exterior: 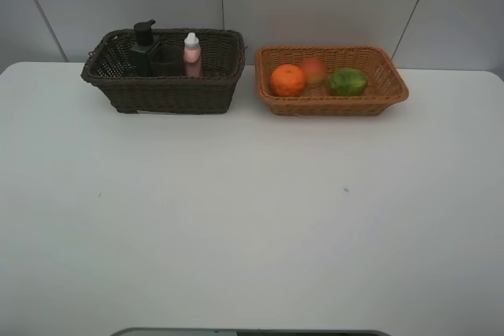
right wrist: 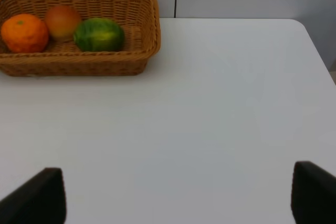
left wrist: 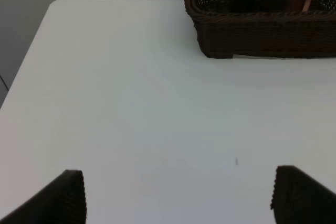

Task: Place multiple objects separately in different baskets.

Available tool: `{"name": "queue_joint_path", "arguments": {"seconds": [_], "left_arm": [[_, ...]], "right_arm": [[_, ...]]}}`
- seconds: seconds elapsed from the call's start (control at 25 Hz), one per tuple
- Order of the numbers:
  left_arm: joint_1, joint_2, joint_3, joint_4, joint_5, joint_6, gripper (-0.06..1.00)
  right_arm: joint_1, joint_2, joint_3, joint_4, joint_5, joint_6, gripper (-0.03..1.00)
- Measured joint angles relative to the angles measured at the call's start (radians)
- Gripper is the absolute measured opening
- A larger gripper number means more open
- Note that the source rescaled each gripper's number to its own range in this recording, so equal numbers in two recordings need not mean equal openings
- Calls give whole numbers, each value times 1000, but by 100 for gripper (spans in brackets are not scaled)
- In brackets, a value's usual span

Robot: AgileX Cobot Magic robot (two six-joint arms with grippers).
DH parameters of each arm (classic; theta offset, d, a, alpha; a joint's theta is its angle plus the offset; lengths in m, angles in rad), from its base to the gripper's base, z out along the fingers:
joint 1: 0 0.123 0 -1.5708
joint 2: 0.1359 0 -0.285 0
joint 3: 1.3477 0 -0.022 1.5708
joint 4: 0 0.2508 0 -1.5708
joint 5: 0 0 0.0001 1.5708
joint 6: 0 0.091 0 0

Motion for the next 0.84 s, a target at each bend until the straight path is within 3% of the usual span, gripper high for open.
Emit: {"name": "queue_joint_path", "arguments": {"seconds": [0.84], "left_arm": [[-31, 0, 0, -4, 0, 4, 92]], "right_arm": [[0, 0, 0, 0, 0, 0, 74]]}}
